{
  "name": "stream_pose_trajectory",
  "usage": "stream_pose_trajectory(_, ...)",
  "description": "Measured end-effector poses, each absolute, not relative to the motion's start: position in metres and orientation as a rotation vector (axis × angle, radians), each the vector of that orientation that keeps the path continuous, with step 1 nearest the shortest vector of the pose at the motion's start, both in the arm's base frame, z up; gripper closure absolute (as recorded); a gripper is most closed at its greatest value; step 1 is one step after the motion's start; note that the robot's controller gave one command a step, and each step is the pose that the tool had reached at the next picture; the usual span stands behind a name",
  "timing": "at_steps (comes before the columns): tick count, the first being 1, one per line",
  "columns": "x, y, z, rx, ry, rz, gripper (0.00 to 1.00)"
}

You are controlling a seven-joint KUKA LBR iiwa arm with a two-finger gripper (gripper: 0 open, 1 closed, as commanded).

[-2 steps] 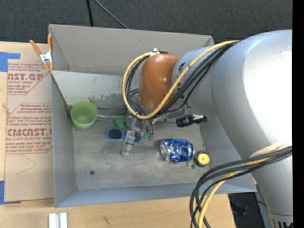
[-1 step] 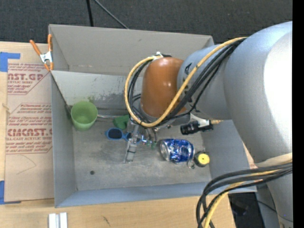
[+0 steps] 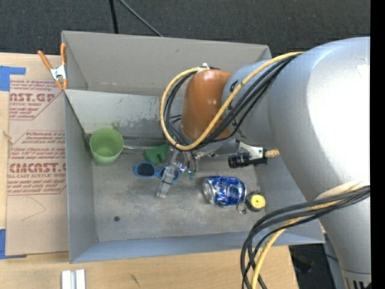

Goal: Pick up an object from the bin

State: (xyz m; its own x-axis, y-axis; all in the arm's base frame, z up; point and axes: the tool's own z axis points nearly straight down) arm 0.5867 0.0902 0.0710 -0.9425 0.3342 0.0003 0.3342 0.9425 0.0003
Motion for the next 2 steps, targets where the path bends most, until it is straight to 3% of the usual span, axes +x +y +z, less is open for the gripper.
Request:
stream_pose_trajectory(1,0.587,0.090,0.072,-0.532,-3.098,-0.001,1.00)
stream_pose_trajectory(2,0.585,0.084,0.206,-0.498,-3.111,-0.006,1.00)
